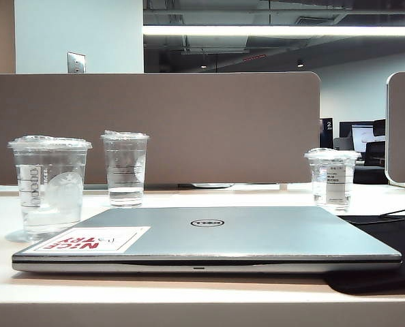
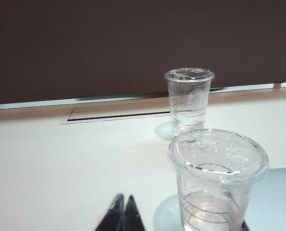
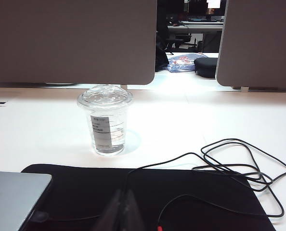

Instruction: Pick up the coffee cup on the middle and place it on the left side of the laptop.

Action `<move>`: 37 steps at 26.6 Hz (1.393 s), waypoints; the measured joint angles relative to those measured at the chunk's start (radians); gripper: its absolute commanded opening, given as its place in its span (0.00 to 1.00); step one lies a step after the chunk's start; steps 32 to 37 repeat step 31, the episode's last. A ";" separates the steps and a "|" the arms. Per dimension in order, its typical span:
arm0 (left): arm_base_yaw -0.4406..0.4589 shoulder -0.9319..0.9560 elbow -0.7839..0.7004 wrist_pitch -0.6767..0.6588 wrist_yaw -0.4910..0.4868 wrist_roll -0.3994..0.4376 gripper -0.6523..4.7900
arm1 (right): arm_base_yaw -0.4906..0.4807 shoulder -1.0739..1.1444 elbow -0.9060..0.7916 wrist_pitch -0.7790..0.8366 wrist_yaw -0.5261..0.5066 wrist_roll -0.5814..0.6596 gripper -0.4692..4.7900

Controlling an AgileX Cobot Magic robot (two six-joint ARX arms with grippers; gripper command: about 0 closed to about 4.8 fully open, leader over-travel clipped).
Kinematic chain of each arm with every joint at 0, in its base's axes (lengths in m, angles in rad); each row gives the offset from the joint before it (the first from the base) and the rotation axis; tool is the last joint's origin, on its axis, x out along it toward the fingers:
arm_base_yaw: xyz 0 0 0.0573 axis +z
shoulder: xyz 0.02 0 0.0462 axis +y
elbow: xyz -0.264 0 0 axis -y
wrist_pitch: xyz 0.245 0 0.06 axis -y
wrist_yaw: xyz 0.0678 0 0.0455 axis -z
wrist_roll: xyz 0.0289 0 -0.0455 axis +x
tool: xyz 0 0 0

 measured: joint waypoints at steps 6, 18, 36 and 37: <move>0.000 0.000 0.000 0.000 0.000 0.000 0.11 | 0.038 0.000 0.000 0.000 0.047 0.000 0.08; 0.000 0.000 0.000 0.000 0.000 0.000 0.11 | 0.038 0.000 0.000 0.000 0.045 0.000 0.08; 0.000 0.000 0.000 0.000 0.000 0.000 0.11 | 0.038 0.000 0.000 0.000 0.045 0.000 0.08; 0.000 0.000 0.000 0.000 0.000 0.000 0.11 | 0.038 0.000 0.000 0.000 0.045 0.000 0.08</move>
